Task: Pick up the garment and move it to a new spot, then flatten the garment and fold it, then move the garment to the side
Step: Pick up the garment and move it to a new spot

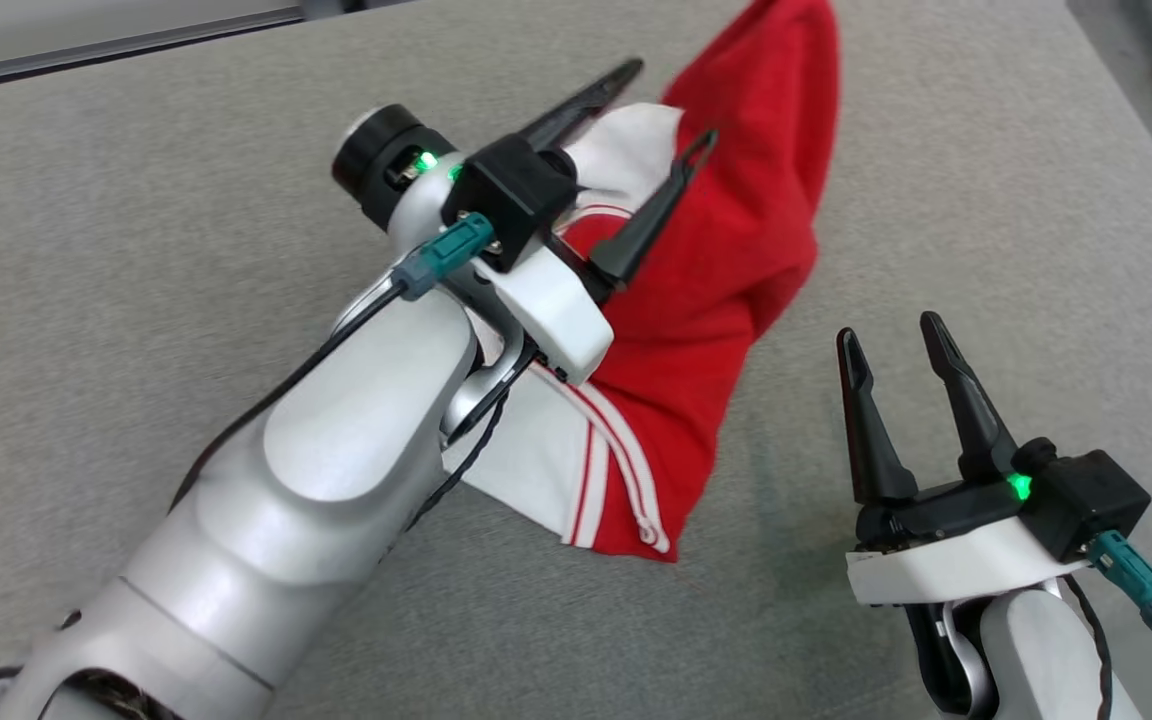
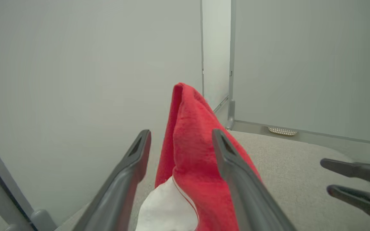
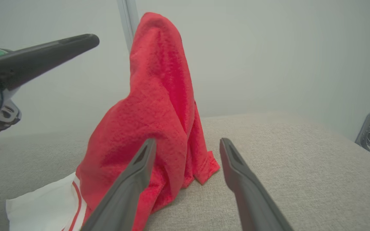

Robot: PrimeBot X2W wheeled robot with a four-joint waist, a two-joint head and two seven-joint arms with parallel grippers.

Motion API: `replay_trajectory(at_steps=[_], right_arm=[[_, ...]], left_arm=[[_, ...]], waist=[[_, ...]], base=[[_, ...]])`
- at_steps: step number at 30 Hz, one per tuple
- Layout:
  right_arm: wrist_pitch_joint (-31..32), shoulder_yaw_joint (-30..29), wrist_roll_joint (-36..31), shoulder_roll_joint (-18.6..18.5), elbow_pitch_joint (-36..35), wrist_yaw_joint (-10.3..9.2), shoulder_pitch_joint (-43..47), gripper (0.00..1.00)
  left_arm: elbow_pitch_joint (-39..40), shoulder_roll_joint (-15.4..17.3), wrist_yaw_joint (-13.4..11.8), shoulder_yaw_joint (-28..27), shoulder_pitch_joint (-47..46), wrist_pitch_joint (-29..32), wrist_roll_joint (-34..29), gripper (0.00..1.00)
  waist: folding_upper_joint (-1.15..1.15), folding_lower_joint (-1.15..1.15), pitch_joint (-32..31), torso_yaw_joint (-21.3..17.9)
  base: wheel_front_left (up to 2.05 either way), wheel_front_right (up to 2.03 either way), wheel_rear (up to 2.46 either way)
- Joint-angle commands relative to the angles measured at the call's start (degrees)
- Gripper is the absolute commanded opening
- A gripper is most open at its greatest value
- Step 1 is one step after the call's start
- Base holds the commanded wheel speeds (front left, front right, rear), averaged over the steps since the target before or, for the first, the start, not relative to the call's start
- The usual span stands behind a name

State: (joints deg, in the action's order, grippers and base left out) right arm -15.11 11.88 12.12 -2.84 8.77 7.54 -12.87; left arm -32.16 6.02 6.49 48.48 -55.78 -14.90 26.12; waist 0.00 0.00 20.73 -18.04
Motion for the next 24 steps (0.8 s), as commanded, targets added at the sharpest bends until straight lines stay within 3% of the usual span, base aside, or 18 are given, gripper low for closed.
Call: replay_trajectory(at_steps=[1, 7, 12, 20, 24], right_arm=[[-0.1, -0.3, -0.8, -0.1, 0.4, -0.10, 0.5, 1.00], [-0.1, -0.4, -2.1, -0.1, 0.9, -0.10, 2.2, 1.00], [-0.1, -0.3, -3.7, -0.1, 1.8, -0.10, 4.7, 1.00], [-0.1, -1.1, -4.6, -0.1, 2.5, -0.11, 9.4, 1.00], [-0.1, -2.0, -6.4, -0.2, 2.0, -0.11, 11.9, 1.00]], left_arm=[[3.4, -0.3, -1.5, -2.8, 2.3, -0.3, -1.1, 1.00], [13.3, 1.8, -4.7, -11.0, 13.8, -0.2, -3.6, 1.00], [21.7, 2.0, -8.3, -22.0, 30.1, -0.2, -5.1, 1.00], [31.0, -1.9, -7.4, -36.6, 52.3, -0.2, -9.8, 1.00], [33.1, -2.8, -6.0, -39.9, 59.0, -0.3, -13.2, 1.00]], waist=[[0.00, 0.00, -1.6, 3.3], [0.00, 0.00, -6.0, 7.7], [0.00, 0.00, -11.2, 12.1], [0.00, 0.00, -17.7, 19.4], [0.00, 0.00, -19.7, 22.3]], base=[[0.00, 0.00, 0.00], [0.00, 0.00, 0.00], [0.00, 0.00, 0.00], [0.00, 0.00, 0.00], [0.00, 0.00, 0.00]])
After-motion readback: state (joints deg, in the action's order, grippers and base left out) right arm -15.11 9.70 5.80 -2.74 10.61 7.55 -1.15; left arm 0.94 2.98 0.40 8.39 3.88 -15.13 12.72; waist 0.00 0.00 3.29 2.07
